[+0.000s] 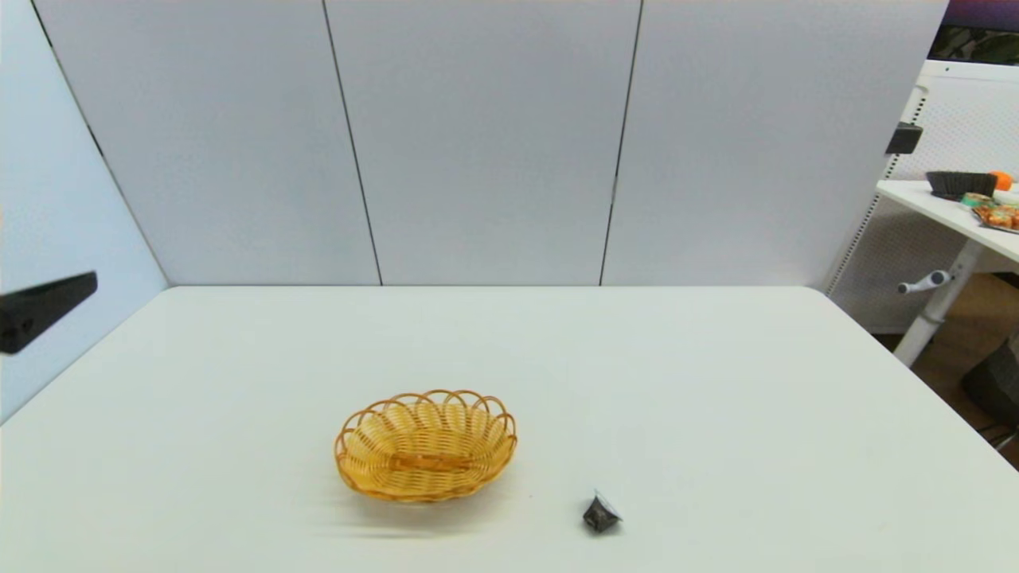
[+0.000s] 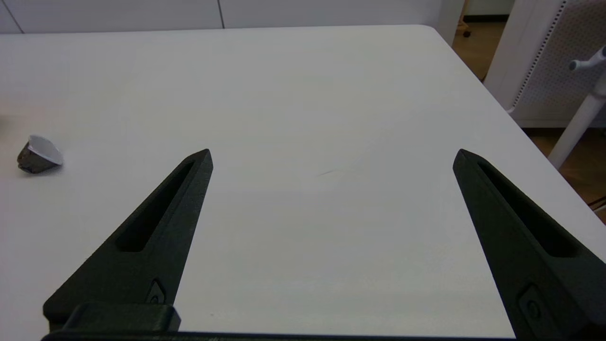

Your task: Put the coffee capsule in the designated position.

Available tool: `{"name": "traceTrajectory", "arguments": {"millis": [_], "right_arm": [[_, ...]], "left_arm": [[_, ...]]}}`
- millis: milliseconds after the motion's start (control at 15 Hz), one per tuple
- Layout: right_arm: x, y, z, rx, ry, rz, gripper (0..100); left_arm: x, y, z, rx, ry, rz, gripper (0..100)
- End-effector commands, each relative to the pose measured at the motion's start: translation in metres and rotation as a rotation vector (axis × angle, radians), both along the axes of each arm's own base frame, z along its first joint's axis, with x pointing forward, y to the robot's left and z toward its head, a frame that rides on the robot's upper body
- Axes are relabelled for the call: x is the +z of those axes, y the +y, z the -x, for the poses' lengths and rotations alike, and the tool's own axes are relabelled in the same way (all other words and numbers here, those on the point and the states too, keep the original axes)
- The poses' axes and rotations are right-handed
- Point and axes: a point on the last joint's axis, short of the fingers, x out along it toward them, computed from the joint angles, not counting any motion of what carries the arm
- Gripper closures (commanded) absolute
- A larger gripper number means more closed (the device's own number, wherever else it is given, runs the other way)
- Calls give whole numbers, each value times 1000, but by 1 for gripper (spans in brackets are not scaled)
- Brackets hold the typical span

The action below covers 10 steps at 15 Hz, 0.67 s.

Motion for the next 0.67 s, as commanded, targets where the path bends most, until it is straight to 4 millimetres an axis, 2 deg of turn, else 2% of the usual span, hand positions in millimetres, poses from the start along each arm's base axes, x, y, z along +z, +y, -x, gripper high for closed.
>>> {"name": "traceTrajectory", "arguments": {"millis": [67,200,333,467,667], "right_arm": [[0,0,0,1,2,0,0],[0,0,0,1,2,0,0],[0,0,0,1,0,0,0],[0,0,0,1,0,0,0],[0,0,0,1,0,0,0]], "left_arm": [[-92,2,81,29,-41,47,0],[-126,1,96,25,-44,55,0],[-153,0,103,-24,-52,63,0],[-173,-1,108,-52,-66,86,0],[-191,-1,116,-66,-125,124,0]]}}
